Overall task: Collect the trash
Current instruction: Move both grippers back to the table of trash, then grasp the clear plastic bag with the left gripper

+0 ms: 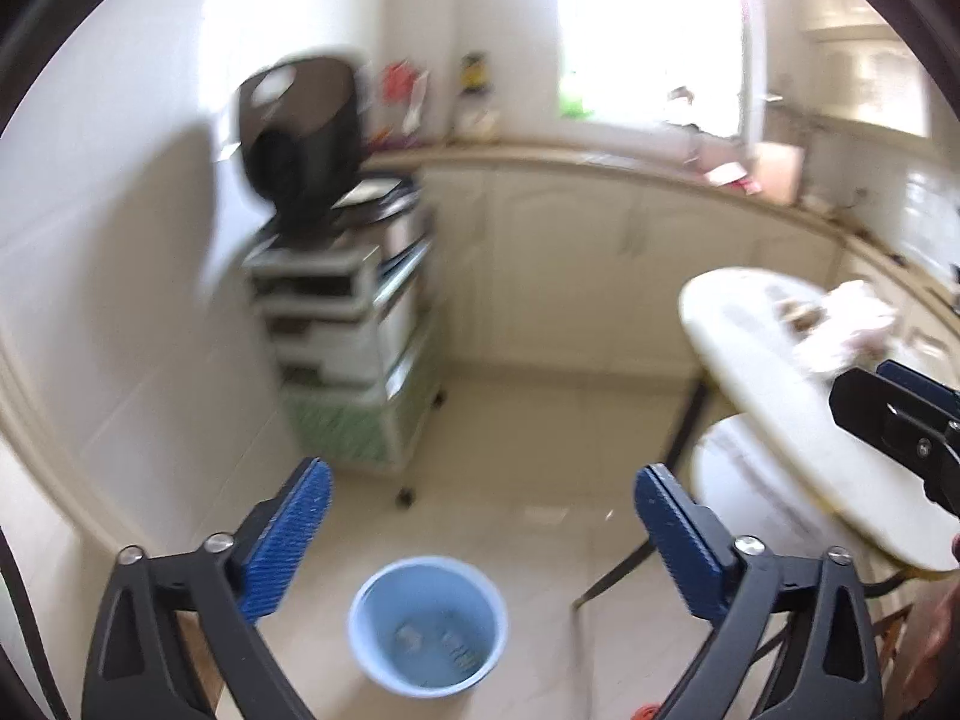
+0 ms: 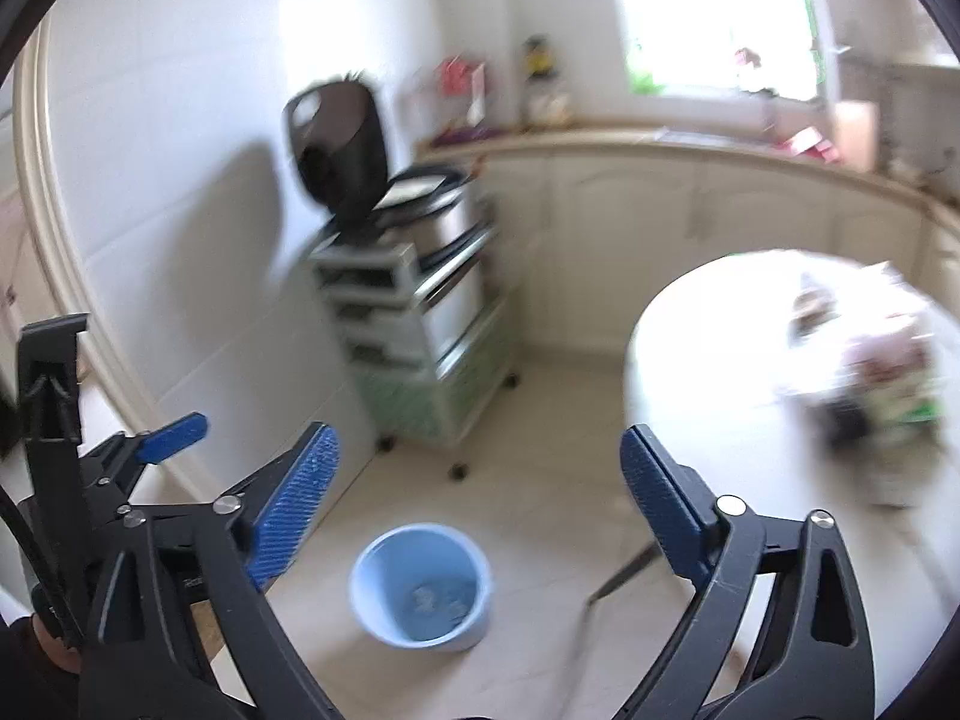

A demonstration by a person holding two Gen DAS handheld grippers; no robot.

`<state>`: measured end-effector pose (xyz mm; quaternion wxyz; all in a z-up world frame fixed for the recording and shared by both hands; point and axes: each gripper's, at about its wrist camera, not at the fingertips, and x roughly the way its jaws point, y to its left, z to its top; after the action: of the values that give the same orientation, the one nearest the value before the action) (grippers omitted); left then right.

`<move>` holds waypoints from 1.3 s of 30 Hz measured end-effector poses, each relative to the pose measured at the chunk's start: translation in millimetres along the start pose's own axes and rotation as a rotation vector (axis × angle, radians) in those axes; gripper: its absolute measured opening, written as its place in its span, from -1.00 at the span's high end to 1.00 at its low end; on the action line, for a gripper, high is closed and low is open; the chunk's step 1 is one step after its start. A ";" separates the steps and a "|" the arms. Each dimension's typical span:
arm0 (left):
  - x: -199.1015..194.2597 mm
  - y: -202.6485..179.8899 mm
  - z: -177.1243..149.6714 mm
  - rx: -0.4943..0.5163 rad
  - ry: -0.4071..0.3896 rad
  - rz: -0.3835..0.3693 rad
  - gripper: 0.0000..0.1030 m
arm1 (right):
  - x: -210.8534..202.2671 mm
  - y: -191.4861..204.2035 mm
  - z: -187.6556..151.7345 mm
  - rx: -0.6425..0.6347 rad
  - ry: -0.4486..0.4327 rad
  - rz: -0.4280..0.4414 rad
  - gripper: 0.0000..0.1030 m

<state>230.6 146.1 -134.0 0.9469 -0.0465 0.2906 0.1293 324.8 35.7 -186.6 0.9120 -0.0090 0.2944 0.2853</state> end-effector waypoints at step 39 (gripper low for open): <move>231.5 -336.0 128.1 0.343 0.207 -0.301 0.21 | -84.1 -302.8 -24.3 0.353 0.042 -0.359 -0.95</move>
<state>575.6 -105.8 -154.0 0.9148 0.0591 0.3935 -0.0699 415.3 -265.5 -207.0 0.9292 0.0922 0.3523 0.0627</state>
